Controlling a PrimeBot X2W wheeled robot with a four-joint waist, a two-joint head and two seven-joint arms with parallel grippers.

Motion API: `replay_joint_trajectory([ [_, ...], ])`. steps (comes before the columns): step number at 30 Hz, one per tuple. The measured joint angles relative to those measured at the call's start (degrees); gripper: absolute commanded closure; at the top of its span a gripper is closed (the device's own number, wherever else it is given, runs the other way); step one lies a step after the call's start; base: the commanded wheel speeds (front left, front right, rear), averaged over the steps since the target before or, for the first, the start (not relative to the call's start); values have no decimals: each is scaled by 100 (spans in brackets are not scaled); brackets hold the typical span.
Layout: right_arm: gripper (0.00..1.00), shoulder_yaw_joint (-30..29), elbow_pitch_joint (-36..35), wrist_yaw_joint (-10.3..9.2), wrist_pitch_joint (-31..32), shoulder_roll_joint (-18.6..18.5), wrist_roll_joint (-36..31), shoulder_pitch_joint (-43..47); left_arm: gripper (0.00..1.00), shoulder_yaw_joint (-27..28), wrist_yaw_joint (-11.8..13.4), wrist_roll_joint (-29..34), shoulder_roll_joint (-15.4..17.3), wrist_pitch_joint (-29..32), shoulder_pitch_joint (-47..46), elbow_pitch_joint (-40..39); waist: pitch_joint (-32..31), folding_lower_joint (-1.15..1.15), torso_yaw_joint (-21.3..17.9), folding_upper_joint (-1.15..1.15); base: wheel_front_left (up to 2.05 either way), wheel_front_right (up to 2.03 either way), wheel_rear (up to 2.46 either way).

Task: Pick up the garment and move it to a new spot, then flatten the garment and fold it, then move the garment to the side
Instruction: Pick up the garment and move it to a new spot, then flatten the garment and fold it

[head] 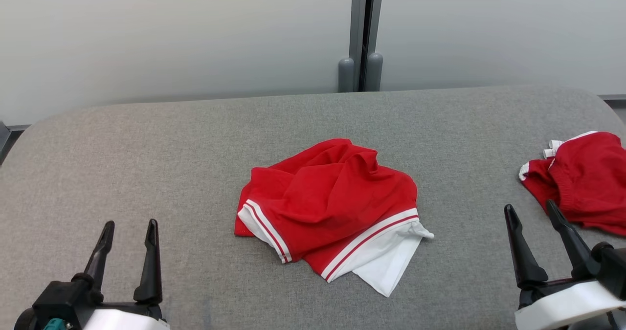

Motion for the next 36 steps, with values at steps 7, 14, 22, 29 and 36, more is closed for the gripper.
replay_joint_trajectory([
  [7, 0, 8, -146, 0, 120, 3, 7, 190, 0, -119, 77, 25, 10, 151, 224, -155, -182, 0, -8, 0, 0, 0, 0],
  [14, 0, 16, -187, 0, 143, 15, 34, 261, 0, -163, 111, 54, 31, 187, 274, -250, -182, 0, 13, 0, 0, 0, 0],
  [22, 0, 13, -197, 0, 144, 26, 41, 261, 0, -171, 136, 62, 52, 200, 274, -275, -162, 0, 14, 0, 0, 0, 0],
  [29, 0, 14, -190, 0, 144, 35, 40, 261, 0, -186, 153, 60, 67, 224, 273, -291, -146, 0, -2, 0, 0, 0, 0],
  [36, 0, 7, -188, 0, 151, 42, 40, 260, 0, -207, 154, 59, 80, 233, 256, -297, -100, 0, 13, 0, 0, 0, 0],
])
